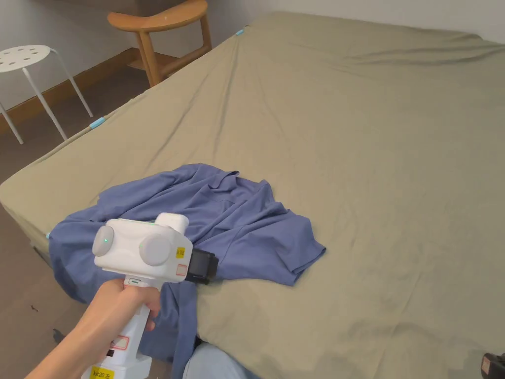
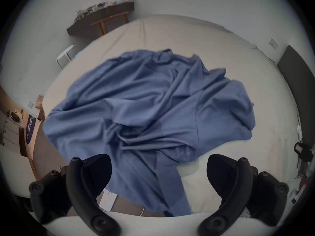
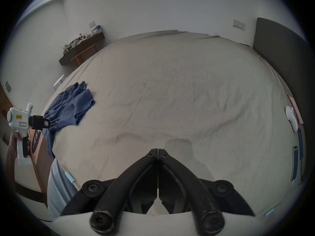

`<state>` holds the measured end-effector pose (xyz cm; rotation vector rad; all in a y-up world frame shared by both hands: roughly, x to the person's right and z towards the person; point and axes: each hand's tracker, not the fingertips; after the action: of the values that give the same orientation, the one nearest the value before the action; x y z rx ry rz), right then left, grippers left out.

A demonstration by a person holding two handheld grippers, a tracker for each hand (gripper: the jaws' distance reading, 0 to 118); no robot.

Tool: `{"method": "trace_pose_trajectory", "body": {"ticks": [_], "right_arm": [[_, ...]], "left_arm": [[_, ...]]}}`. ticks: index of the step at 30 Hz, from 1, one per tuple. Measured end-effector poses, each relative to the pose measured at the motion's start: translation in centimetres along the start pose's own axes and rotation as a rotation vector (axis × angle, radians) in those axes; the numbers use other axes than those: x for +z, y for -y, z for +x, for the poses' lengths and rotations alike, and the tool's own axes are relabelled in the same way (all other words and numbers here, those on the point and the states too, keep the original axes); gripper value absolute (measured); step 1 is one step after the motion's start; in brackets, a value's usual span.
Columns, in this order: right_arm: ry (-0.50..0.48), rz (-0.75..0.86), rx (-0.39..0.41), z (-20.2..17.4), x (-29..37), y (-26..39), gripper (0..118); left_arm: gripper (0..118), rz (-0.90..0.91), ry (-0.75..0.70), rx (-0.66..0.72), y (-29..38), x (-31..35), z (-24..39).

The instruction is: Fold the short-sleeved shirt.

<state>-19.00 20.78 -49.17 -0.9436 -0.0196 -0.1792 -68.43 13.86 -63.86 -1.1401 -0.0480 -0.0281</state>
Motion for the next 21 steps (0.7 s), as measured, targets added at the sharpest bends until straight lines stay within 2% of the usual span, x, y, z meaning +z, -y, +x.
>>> {"method": "trace_pose_trajectory", "body": {"ticks": [1, 4, 5, 6, 7, 8, 9, 10, 12, 16, 17, 21], "right_arm": [[-0.003, -0.007, -0.002, -0.1, -0.1, 0.0, 0], [-0.002, -0.011, 0.010, -0.3, 0.0, 0.2, 0], [-0.002, -0.009, 0.011, -0.3, 0.2, 0.2, 0], [-0.004, -0.006, 0.011, -0.5, 0.8, 0.3, 0], [-0.004, -0.005, 0.013, -0.5, 1.0, 0.3, 0], [-0.002, -0.002, 0.016, -0.4, 1.2, 0.4, 0], [0.004, 0.003, 0.016, -0.3, 1.4, 0.4, 0], [0.006, 0.007, 0.012, 0.0, 1.4, 0.6, 0], [-0.003, 0.007, -0.017, 0.5, 1.5, 0.6, 0], [-0.003, 0.021, -0.050, 1.5, 2.4, 1.1, 0], [-0.008, 0.023, -0.061, 1.9, 2.6, 1.2, 0], [-0.017, 0.051, -0.098, 3.3, 3.7, 2.0, 0]], "left_arm": [[113, -0.011, -0.012, -0.015, -1.9, 2.7, 1.9], [111, -0.006, -0.119, -0.088, -1.8, 0.5, 2.8], [108, 0.001, -0.157, -0.090, -2.3, -0.3, 2.2], [99, 0.032, -0.152, -0.083, -2.8, -0.5, 1.4], [68, 0.031, -0.140, -0.059, -3.1, -0.1, 0.8], [24, 0.039, -0.116, 0.007, -3.4, 0.6, 0.2], [12, 0.053, -0.043, 0.062, -4.5, 1.5, -0.3], [12, 0.081, -0.028, 0.088, -4.5, 1.8, 0.1], [11, 0.077, -0.096, 0.028, -4.9, 2.8, -0.1], [12, 0.077, 0.162, 0.207, -6.6, 5.3, 0.5], [11, 0.100, 0.185, 0.232, -7.5, 6.2, 0.6], [11, 0.111, 0.282, 0.216, -10.0, 9.1, 4.8]]}}
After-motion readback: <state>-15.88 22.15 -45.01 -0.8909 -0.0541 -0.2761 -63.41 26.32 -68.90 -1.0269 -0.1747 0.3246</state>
